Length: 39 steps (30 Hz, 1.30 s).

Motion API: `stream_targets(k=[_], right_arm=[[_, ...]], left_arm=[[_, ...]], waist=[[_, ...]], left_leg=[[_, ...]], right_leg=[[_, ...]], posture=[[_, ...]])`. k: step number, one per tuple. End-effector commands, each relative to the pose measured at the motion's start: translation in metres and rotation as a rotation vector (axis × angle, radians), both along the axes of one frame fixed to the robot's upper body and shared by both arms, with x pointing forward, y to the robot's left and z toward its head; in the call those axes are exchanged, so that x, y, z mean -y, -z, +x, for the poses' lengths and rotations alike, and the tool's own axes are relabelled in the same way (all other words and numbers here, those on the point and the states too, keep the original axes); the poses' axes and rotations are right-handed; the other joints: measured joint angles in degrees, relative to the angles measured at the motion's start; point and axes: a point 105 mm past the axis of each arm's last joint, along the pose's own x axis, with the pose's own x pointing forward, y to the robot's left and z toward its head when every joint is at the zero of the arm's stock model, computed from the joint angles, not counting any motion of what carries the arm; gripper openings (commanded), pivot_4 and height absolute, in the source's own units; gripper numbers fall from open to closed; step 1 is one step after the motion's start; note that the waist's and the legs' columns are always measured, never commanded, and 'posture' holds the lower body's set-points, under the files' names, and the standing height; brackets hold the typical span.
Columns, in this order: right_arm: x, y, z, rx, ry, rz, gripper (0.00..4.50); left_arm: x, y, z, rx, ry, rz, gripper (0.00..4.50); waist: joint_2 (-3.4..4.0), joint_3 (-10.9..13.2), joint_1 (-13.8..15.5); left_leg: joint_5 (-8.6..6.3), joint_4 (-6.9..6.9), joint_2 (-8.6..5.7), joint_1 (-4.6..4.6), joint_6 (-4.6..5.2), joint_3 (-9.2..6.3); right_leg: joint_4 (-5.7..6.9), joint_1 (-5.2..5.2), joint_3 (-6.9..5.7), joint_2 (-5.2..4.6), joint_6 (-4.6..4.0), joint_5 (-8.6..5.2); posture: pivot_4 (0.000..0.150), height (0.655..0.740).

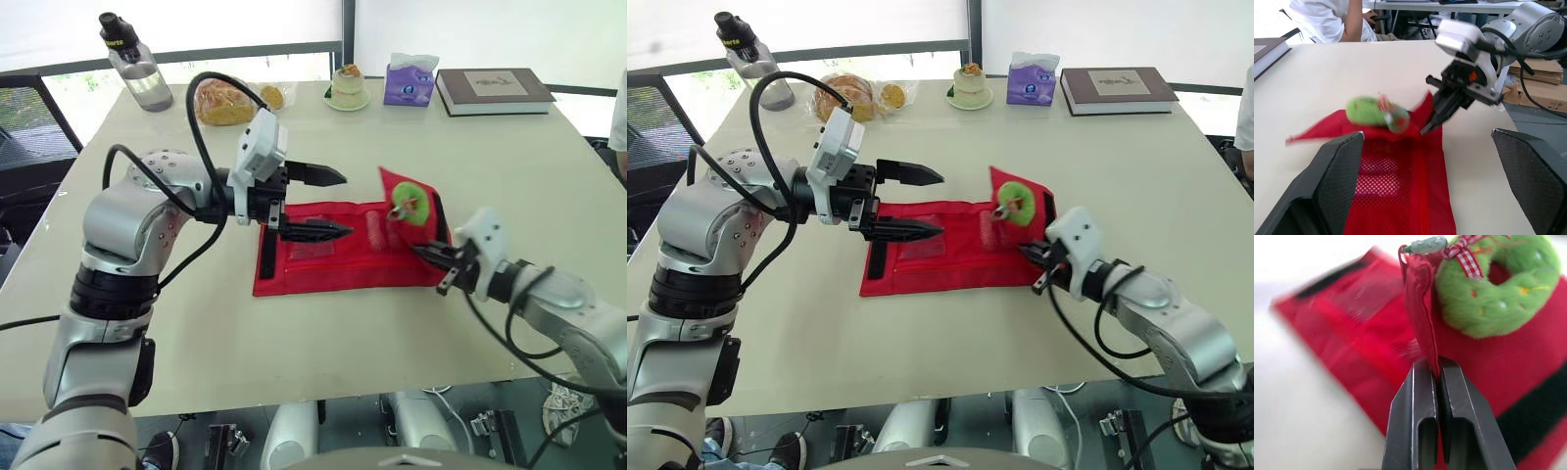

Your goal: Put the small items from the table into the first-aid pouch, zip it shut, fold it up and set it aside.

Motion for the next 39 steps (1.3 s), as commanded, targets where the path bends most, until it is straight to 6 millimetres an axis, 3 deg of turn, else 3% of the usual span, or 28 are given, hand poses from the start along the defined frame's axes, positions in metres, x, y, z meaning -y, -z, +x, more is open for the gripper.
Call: stream_targets(k=[1,8,9,11,15,16,19,20,26,32,39], right_arm=[[-0.015,0.005,-0.005,-0.02,-0.092,-0.04,0.05],[-0.021,0.012,0.007,0.024,-0.112,-0.145,0.05],[-0.023,0.009,0.007,0.024,-0.116,-0.129,0.47],[-0.024,0.004,0.003,0.024,-0.143,-0.104,0.84],[-0.02,-0.011,-0.003,0.027,-0.169,-0.043,2.5],[-0.017,-0.017,-0.006,0.03,-0.174,-0.018,2.71],[-0.011,-0.031,-0.012,0.038,-0.176,0.044,4.19],[-0.008,-0.037,-0.012,0.048,-0.168,0.068,4.47],[0.014,-0.065,-0.013,0.125,-0.134,0.151,4.47],[0.016,-0.089,-0.022,0.15,-0.207,0.203,4.47],[0.008,-0.103,-0.029,0.147,-0.292,0.218,4.47]], left_arm=[[-0.002,-0.012,-0.005,0.051,0.0,-0.018,4.5],[-0.007,-0.011,-0.009,0.044,-0.035,-0.021,4.5],[-0.007,-0.01,-0.009,0.041,-0.039,-0.022,4.5],[-0.008,-0.01,-0.01,0.036,-0.051,-0.028,4.5],[-0.015,-0.009,-0.006,0.008,-0.124,-0.045,4.5],[-0.02,-0.005,-0.004,-0.017,-0.173,-0.046,4.5],[-0.034,0.005,-0.002,-0.06,-0.281,-0.045,4.5],[-0.041,0.012,0.0,-0.081,-0.331,-0.044,4.5],[-0.085,0.055,0.01,-0.244,-0.623,-0.062,4.5],[-0.127,0.101,0.013,-0.39,-0.875,-0.079,4.5],[-0.131,0.122,0.006,-0.595,-0.954,-0.189,4.5]], waist=[[-0.02,0.0,0.0],[-0.02,0.0,-0.1],[-0.02,0.0,-0.1],[-0.02,0.0,-0.1],[-0.02,0.0,0.0],[-0.02,0.0,0.0],[-0.02,0.0,-0.1],[-0.02,0.0,-0.1],[-0.04,0.0,0.0],[-0.03,0.0,0.1],[-0.05,0.0,0.4]], left_leg=[[0.0,0.0,0.01,0.0,0.0,-0.01],[0.0,0.0,0.02,-0.01,0.0,-0.04],[0.0,0.0,0.02,-0.01,0.0,-0.04],[0.0,0.01,0.02,-0.01,0.0,-0.04],[0.0,0.02,0.02,-0.01,0.0,-0.05],[0.0,0.02,0.02,-0.02,0.0,-0.05],[0.0,0.01,0.03,-0.01,0.0,-0.06],[0.0,0.01,0.03,0.01,0.0,-0.06],[0.0,0.01,0.04,0.0,0.0,-0.09],[0.0,0.0,0.03,0.03,0.0,-0.07],[0.0,0.02,0.04,0.01,0.0,-0.1]], right_leg=[[0.01,0.0,-0.01,0.01,0.0,0.0],[0.02,-0.01,-0.04,0.02,-0.06,0.03],[0.03,-0.01,-0.04,0.01,-0.05,0.03],[0.03,-0.01,-0.04,0.01,-0.05,0.03],[0.04,0.0,-0.05,0.01,-0.07,0.05],[0.04,0.0,-0.05,0.0,-0.06,0.05],[0.05,0.0,-0.05,-0.01,-0.07,0.05],[0.06,0.01,-0.05,0.0,-0.1,0.07],[0.06,0.02,-0.09,-0.02,-0.15,0.09],[0.05,0.03,-0.1,-0.07,-0.16,0.1],[0.04,0.04,-0.14,-0.12,-0.16,0.11]], posture=[[0.15,0.74],[0.15,0.74],[0.15,0.74],[0.15,0.74],[0.15,0.74],[0.15,0.74],[0.15,0.74],[0.15,0.74],[0.15,0.74],[0.15,0.74],[0.15,0.74]])
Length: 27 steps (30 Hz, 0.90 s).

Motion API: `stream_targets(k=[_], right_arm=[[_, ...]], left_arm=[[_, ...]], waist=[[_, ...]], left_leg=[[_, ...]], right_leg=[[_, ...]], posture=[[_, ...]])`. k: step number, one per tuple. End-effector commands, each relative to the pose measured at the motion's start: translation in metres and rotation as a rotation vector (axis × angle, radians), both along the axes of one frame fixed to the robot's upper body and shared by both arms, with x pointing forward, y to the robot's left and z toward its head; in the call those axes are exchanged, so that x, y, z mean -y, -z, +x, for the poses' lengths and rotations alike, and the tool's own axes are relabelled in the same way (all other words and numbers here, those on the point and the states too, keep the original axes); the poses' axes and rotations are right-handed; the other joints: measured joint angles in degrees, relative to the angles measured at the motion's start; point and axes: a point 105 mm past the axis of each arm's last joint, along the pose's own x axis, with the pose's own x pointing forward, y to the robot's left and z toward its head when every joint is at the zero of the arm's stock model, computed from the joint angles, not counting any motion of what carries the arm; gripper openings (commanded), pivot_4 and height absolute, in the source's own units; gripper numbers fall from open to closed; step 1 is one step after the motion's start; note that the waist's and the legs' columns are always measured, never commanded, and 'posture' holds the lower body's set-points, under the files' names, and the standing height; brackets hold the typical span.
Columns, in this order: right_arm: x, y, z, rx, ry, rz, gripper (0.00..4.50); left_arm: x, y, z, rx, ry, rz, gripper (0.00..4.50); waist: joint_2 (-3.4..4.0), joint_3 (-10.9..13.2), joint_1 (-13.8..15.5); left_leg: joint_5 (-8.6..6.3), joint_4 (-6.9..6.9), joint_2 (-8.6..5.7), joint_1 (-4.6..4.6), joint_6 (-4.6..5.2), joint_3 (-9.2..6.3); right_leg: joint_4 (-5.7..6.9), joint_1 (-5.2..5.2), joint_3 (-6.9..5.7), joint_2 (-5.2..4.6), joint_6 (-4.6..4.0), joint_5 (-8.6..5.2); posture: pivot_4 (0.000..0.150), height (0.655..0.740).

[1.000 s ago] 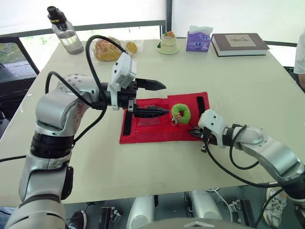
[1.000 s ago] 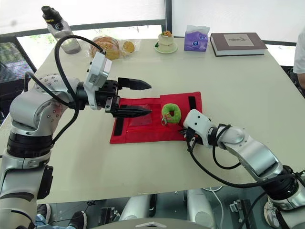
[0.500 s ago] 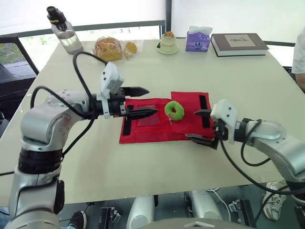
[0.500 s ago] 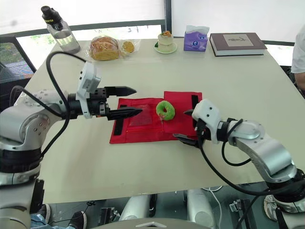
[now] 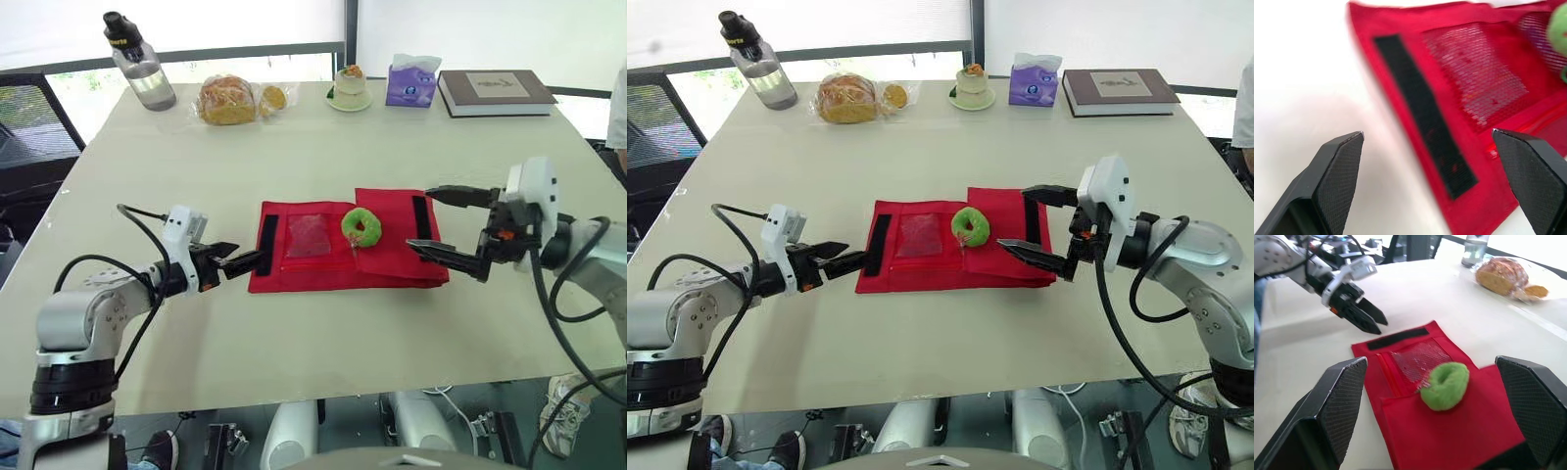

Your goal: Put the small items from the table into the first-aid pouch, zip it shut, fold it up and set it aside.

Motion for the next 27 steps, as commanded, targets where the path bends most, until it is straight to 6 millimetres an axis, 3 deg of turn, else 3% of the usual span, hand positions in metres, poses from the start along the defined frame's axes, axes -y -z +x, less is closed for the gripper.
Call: stream_targets(k=[1,7,13,16,19,20,21,22,24,27], right_arm=[[-0.005,-0.014,-0.01,0.05,-0.058,-0.004,4.47],[-0.011,-0.019,-0.014,0.051,-0.1,-0.013,4.47],[-0.018,-0.025,-0.011,0.061,-0.114,-0.015,4.47],[-0.023,-0.029,-0.01,0.063,-0.118,-0.012,4.5],[-0.025,-0.031,-0.01,0.062,-0.12,-0.011,4.5],[-0.026,-0.031,-0.01,0.062,-0.12,-0.01,4.5],[-0.027,-0.032,-0.01,0.061,-0.12,-0.01,4.5],[-0.027,-0.032,-0.01,0.062,-0.121,-0.011,4.5],[-0.029,-0.032,-0.01,0.062,-0.121,-0.01,4.5],[-0.029,-0.033,-0.009,0.059,-0.122,-0.01,4.5]], left_arm=[[0.0,-0.001,-0.006,-0.038,-0.027,-0.085,4.5],[0.011,0.012,-0.017,-0.207,-0.042,-0.249,4.5],[0.03,0.004,-0.022,-0.283,0.039,-0.382,4.5],[0.03,-0.001,-0.022,-0.261,0.051,-0.442,3.69],[0.03,-0.008,-0.024,-0.227,0.074,-0.478,2.15],[0.029,-0.008,-0.024,-0.225,0.073,-0.482,1.92],[0.028,-0.007,-0.025,-0.224,0.072,-0.485,1.28],[0.027,-0.006,-0.026,-0.223,0.072,-0.49,1.08],[0.025,-0.006,-0.027,-0.215,0.073,-0.498,0.08],[0.023,-0.008,-0.026,-0.191,0.073,-0.51,0.03]], waist=[[0.0,0.0,0.0],[0.0,0.0,-0.1],[-0.02,0.0,0.0],[-0.02,0.0,0.0],[-0.04,0.0,0.0],[-0.04,0.0,0.0],[-0.03,0.0,0.0],[-0.03,0.0,0.0],[-0.03,0.0,0.0],[-0.04,0.0,0.0]], left_leg=[[0.0,0.0,0.0,0.01,0.0,0.01],[0.0,0.0,-0.01,0.04,0.0,0.01],[0.0,0.06,-0.05,0.04,0.0,0.02],[0.0,0.05,-0.04,0.04,-0.01,-0.01],[0.0,0.05,-0.03,0.01,-0.01,-0.05],[0.0,0.05,-0.03,0.02,-0.01,-0.05],[0.0,0.05,-0.02,0.03,-0.01,-0.04],[0.0,0.05,-0.02,0.03,-0.01,-0.02],[0.0,0.04,-0.02,0.03,-0.01,-0.02],[0.0,0.04,-0.01,0.02,-0.01,-0.03]], right_leg=[[0.0,0.01,0.01,-0.02,0.0,0.0],[0.01,0.03,0.0,-0.02,0.0,0.0],[0.02,0.06,0.0,-0.03,0.01,0.01],[0.02,0.05,-0.01,-0.03,0.0,0.01],[0.01,0.05,-0.05,-0.03,-0.01,0.01],[0.01,0.05,-0.05,-0.04,-0.01,0.01],[0.01,0.05,-0.04,-0.04,-0.01,0.01],[0.01,0.05,-0.03,-0.05,-0.01,0.01],[0.01,0.05,-0.03,-0.06,-0.01,0.01],[0.0,0.04,-0.04,-0.07,-0.02,0.01]], posture=[[0.15,0.74],[0.15,0.74],[0.15,0.74],[0.15,0.74],[0.15,0.74],[0.15,0.74],[0.15,0.74],[0.15,0.74],[0.15,0.74],[0.15,0.74]])
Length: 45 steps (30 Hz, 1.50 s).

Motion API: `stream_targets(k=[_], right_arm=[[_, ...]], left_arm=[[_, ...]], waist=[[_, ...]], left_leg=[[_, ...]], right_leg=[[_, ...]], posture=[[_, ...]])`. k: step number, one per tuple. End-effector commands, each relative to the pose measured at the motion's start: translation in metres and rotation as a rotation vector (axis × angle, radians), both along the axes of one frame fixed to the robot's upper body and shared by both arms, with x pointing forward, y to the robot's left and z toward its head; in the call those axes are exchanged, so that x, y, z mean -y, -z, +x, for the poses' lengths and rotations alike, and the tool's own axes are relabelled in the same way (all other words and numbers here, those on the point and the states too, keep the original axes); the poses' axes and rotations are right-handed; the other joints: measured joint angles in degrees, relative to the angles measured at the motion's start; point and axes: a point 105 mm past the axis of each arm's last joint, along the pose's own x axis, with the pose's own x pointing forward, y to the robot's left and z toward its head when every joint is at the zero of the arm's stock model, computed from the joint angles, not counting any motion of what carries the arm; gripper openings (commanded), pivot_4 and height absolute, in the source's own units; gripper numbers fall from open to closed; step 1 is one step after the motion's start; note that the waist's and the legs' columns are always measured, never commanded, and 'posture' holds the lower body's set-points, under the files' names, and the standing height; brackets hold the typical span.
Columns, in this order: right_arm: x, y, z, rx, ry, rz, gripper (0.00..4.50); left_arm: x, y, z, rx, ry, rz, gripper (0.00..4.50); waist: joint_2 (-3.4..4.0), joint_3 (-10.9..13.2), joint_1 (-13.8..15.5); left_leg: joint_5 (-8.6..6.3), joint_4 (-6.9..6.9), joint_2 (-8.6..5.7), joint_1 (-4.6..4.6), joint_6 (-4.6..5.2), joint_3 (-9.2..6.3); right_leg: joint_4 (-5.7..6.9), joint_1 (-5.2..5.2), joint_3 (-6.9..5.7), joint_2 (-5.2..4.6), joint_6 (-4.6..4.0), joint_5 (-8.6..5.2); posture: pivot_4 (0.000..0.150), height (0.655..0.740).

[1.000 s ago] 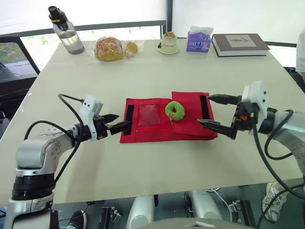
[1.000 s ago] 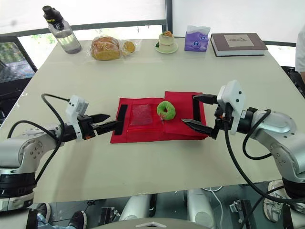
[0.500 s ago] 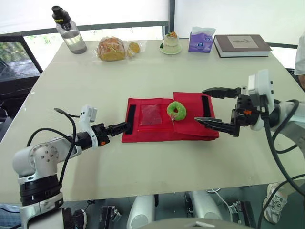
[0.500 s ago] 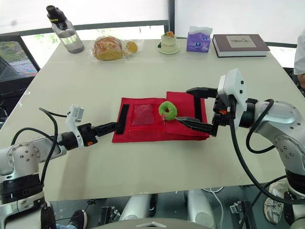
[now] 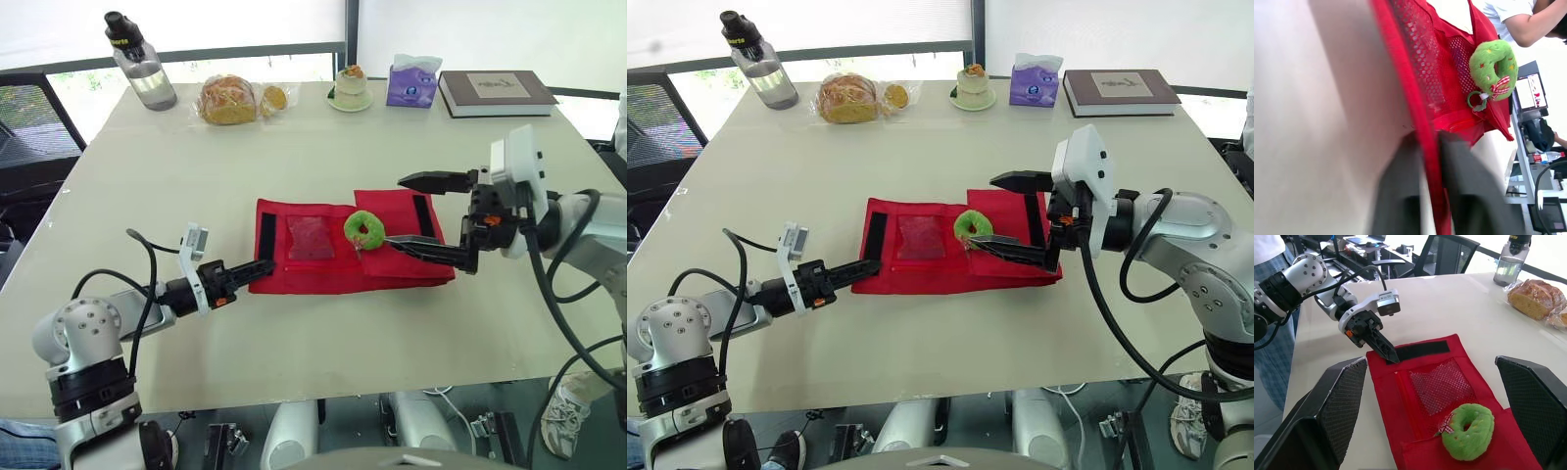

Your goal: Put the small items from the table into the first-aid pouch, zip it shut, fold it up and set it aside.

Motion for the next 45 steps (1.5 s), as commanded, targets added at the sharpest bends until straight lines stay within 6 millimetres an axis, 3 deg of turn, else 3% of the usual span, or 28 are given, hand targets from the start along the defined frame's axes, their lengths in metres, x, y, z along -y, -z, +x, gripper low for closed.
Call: stream_targets(k=[1,4,12,13,16,17,22,23,30,36,45], right_arm=[[-0.004,-0.009,-0.004,0.04,-0.02,0.005,4.5],[-0.002,-0.001,0.001,0.008,-0.003,-0.009,4.5],[0.017,0.048,0.042,-0.034,0.135,-0.112,4.5],[0.016,0.051,0.047,-0.025,0.139,-0.115,4.08],[0.005,0.062,0.059,-0.009,0.109,-0.161,3.44],[0.003,0.065,0.061,-0.005,0.1,-0.173,2.76],[-0.004,0.097,0.085,0.002,0.116,-0.274,0.28],[-0.005,0.104,0.088,-0.004,0.115,-0.291,0.08],[-0.01,0.138,0.091,-0.036,0.084,-0.407,0.08],[-0.018,0.153,0.089,-0.059,0.069,-0.439,0.08],[-0.024,0.163,0.093,-0.09,0.091,-0.43,0.08]], left_arm=[[-0.006,-0.015,0.001,0.081,-0.006,-0.024,0.03],[-0.011,-0.017,0.001,0.099,-0.01,-0.015,0.03],[-0.039,-0.018,0.004,0.163,0.009,0.026,0.03],[-0.038,-0.022,0.005,0.183,0.04,0.024,0.0],[-0.038,-0.031,0.015,0.229,0.114,0.053,0.0],[-0.039,-0.032,0.017,0.238,0.13,0.064,0.0],[-0.027,-0.061,0.029,0.328,0.248,0.066,0.0],[-0.023,-0.068,0.03,0.347,0.27,0.064,0.0],[0.013,-0.106,0.036,0.458,0.422,0.05,0.0],[0.059,-0.129,0.028,0.545,0.619,-0.007,0.0],[0.123,-0.112,0.024,0.563,0.821,-0.024,0.0]], waist=[[0.0,0.0,0.0],[0.0,0.0,-0.1],[0.0,0.0,-0.4],[0.01,0.0,-0.4],[0.01,0.0,-0.4],[0.01,0.0,-0.4],[-0.01,0.0,-0.3],[-0.03,0.0,-0.3],[-0.05,0.0,-0.5],[-0.07,0.0,-0.5],[-0.08,0.0,-0.7]], left_leg=[[0.0,0.0,0.0,0.0,0.0,0.0],[0.0,-0.01,0.0,0.01,0.0,0.01],[0.0,-0.07,-0.02,0.01,0.0,0.13],[0.0,-0.08,-0.02,0.01,0.0,0.13],[0.0,-0.1,-0.01,0.02,0.0,0.14],[0.0,-0.1,-0.02,0.0,0.0,0.12],[0.0,-0.1,-0.03,-0.05,-0.01,0.12],[0.0,-0.1,-0.05,-0.06,-0.01,0.13],[0.0,-0.05,-0.03,0.0,-0.01,0.08],[0.0,0.01,-0.03,-0.01,-0.01,0.06],[0.01,0.02,-0.03,0.03,-0.01,0.03]], right_leg=[[0.0,0.0,0.0,0.0,0.0,0.0],[0.0,0.0,0.0,0.0,0.0,0.0],[-0.01,-0.1,0.06,0.01,-0.02,-0.01],[-0.02,-0.11,0.05,0.02,-0.02,-0.01],[-0.01,-0.11,0.05,0.01,-0.02,-0.01],[-0.03,-0.13,0.03,0.07,-0.02,0.0],[-0.07,-0.12,0.02,0.05,-0.01,0.0],[-0.07,-0.12,0.02,0.04,-0.01,0.0],[0.04,-0.1,0.02,0.1,0.0,0.0],[0.05,-0.05,0.01,0.11,0.01,0.01],[0.07,-0.01,0.02,0.15,0.01,0.01]], posture=[[0.15,0.74],[0.15,0.74],[0.15,0.74],[0.15,0.74],[0.15,0.74],[0.15,0.74],[0.15,0.74],[0.15,0.74],[0.15,0.74],[0.15,0.74],[0.15,0.74]])
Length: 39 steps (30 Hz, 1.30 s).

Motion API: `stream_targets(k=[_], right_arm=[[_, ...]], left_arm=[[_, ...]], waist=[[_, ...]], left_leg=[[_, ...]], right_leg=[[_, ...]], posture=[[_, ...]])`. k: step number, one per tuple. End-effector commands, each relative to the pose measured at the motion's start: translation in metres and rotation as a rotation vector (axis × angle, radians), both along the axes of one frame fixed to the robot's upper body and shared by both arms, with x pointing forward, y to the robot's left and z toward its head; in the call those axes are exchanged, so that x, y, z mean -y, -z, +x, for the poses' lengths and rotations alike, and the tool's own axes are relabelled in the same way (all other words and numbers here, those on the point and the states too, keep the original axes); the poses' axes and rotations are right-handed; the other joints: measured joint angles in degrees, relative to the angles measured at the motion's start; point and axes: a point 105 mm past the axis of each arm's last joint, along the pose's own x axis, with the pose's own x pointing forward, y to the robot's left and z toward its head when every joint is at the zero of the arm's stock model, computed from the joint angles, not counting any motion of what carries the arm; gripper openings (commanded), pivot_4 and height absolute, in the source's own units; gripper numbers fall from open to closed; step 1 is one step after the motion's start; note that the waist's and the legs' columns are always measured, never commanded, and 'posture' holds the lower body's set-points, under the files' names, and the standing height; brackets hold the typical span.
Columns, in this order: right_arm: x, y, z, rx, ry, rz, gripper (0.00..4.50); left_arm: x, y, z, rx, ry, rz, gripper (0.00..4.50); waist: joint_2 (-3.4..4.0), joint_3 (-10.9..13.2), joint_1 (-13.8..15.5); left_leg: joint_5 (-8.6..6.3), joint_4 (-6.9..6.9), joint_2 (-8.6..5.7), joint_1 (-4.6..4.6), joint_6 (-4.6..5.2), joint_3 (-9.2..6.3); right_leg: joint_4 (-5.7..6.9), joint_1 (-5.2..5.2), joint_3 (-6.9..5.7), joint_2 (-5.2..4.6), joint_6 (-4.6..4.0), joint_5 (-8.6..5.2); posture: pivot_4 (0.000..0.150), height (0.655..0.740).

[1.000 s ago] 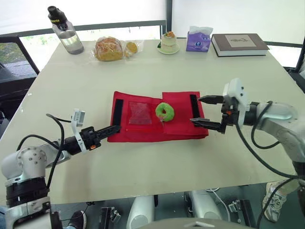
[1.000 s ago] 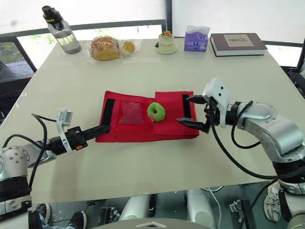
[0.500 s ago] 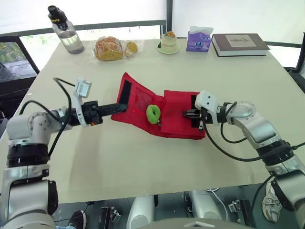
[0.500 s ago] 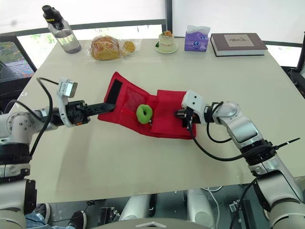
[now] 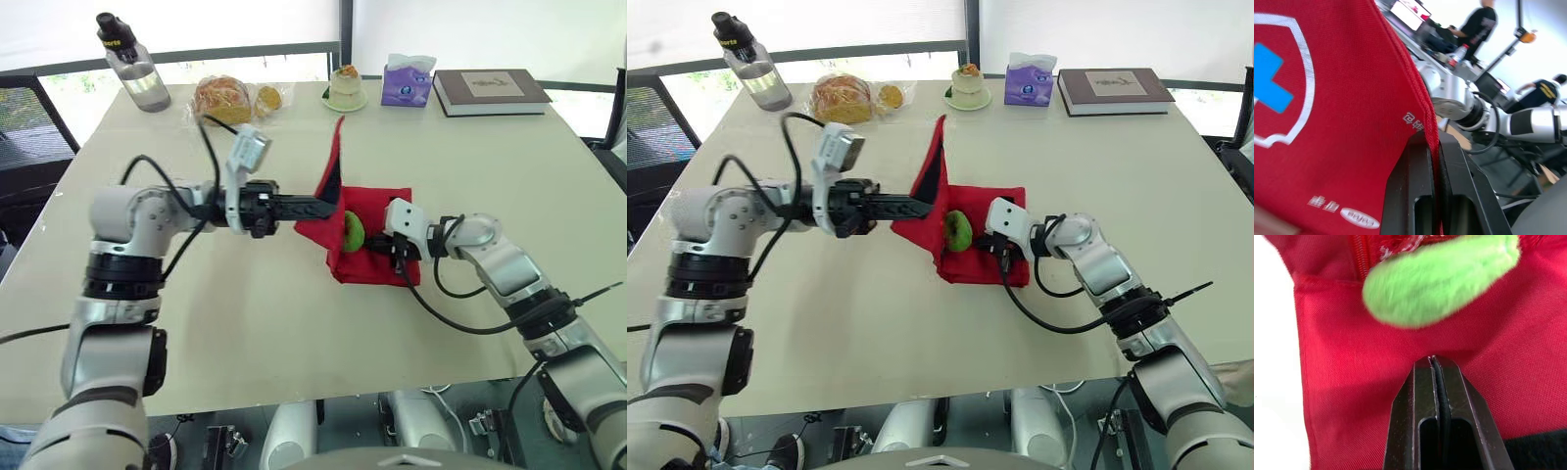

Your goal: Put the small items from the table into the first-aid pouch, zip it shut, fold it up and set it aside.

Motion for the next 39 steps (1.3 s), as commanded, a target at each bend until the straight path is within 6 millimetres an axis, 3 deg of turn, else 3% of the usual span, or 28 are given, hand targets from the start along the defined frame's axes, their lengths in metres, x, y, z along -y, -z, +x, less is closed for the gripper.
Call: stream_targets(k=[1,8,13,20,28,30,33,38,39], right_arm=[[0.007,0.023,0.003,-0.069,0.066,-0.037,0.08],[0.013,0.011,0.001,-0.091,0.114,0.103,0.08],[0.018,-0.023,-0.015,-0.093,0.091,0.373,0.08],[0.085,-0.043,-0.043,-0.053,0.147,0.452,0.08],[0.15,-0.041,-0.057,-0.015,0.295,0.442,0.08],[0.163,-0.042,-0.06,-0.014,0.331,0.447,0.8],[0.172,-0.042,-0.064,0.011,0.369,0.437,2.25],[0.172,-0.042,-0.069,0.027,0.391,0.442,4.44],[0.171,-0.041,-0.07,0.027,0.393,0.442,4.5]], left_arm=[[0.02,-0.007,-0.008,0.08,0.1,-0.018,0.0],[0.022,0.012,-0.001,0.064,0.099,-0.009,0.0],[0.019,0.017,0.011,0.075,0.059,0.022,0.0],[0.031,0.033,0.02,0.065,0.043,0.08,0.0],[0.05,0.04,0.028,0.049,0.034,0.083,0.0],[0.056,0.041,0.028,0.037,0.046,0.068,0.0],[0.063,0.044,0.025,0.019,0.065,0.058,0.0],[0.068,0.051,0.025,0.023,0.068,0.063,0.0],[0.069,0.052,0.025,0.024,0.07,0.065,0.52]], waist=[[0.0,0.0,-0.1],[0.01,0.0,0.1],[0.01,0.0,0.6],[0.07,0.0,0.7],[0.08,0.0,0.2],[0.08,0.0,0.2],[0.08,0.0,0.3],[0.08,0.0,0.2],[0.08,0.0,0.2]], left_leg=[[0.0,0.0,0.0,0.01,0.0,0.01],[0.0,-0.01,0.0,0.03,0.0,-0.01],[0.0,0.04,-0.05,-0.05,0.0,-0.05],[0.0,0.07,-0.09,-0.07,0.01,-0.02],[0.0,0.03,-0.07,-0.05,0.01,-0.01],[0.0,0.03,-0.07,-0.06,0.01,-0.01],[0.0,0.04,-0.08,-0.07,0.01,-0.01],[0.0,0.04,-0.08,-0.06,0.01,-0.01],[0.0,0.04,-0.08,-0.06,0.01,-0.01]], right_leg=[[0.01,0.0,0.02,0.0,0.0,0.0],[0.02,0.01,0.01,0.02,0.0,0.0],[-0.02,0.03,-0.02,-0.03,0.0,0.0],[-0.03,0.03,0.01,-0.05,0.02,0.0],[-0.02,0.03,0.03,0.0,0.03,-0.01],[-0.03,0.03,0.03,0.0,0.03,-0.01],[-0.04,0.03,0.04,-0.01,0.04,-0.01],[-0.03,0.03,0.04,-0.01,0.04,-0.01],[-0.03,0.03,0.04,-0.01,0.04,-0.01]], posture=[[0.15,0.74],[0.15,0.74],[0.15,0.74],[0.15,0.74],[0.15,0.74],[0.15,0.74],[0.15,0.74],[0.15,0.74],[0.15,0.74]])
